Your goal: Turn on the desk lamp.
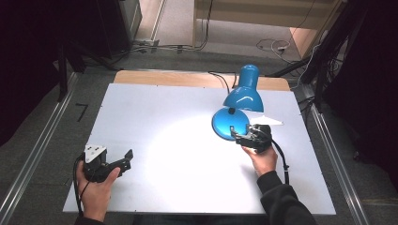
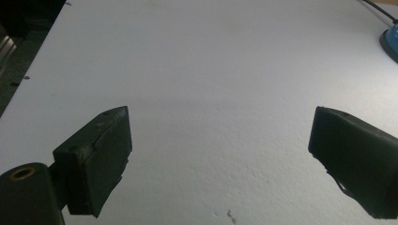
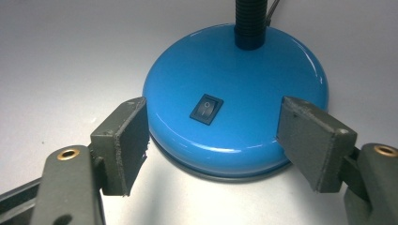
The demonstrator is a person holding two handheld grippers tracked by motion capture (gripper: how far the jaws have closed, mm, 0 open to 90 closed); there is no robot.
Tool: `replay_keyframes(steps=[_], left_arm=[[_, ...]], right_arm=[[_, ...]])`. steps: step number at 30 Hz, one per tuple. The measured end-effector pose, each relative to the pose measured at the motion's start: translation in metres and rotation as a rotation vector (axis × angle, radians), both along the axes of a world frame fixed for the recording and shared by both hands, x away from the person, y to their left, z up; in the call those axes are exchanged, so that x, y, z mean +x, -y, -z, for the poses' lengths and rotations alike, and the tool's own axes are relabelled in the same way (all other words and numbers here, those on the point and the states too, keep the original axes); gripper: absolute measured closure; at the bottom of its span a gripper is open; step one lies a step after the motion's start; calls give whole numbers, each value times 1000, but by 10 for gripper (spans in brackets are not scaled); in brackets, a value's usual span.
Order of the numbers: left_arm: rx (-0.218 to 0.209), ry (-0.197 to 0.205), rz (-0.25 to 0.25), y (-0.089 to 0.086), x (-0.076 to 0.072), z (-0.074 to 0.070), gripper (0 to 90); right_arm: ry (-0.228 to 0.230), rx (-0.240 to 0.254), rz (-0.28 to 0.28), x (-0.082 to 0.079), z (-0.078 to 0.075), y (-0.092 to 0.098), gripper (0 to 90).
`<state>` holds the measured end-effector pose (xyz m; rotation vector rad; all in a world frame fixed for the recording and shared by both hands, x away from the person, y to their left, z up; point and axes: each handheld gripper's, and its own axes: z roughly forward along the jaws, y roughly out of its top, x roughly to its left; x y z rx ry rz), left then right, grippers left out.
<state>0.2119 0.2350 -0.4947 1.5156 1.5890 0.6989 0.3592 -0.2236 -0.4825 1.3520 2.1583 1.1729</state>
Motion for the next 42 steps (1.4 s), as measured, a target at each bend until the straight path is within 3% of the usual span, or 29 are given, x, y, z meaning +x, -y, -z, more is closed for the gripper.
replay_keyframes(steps=[19,42], left_arm=[[-2,0,0,0,0,0,71],[-6,-1,-3,0,0,0,71]], right_arm=[[-2,-10,11,-11,-2,24,242],[7,-31,31,-40,-5,66,242]])
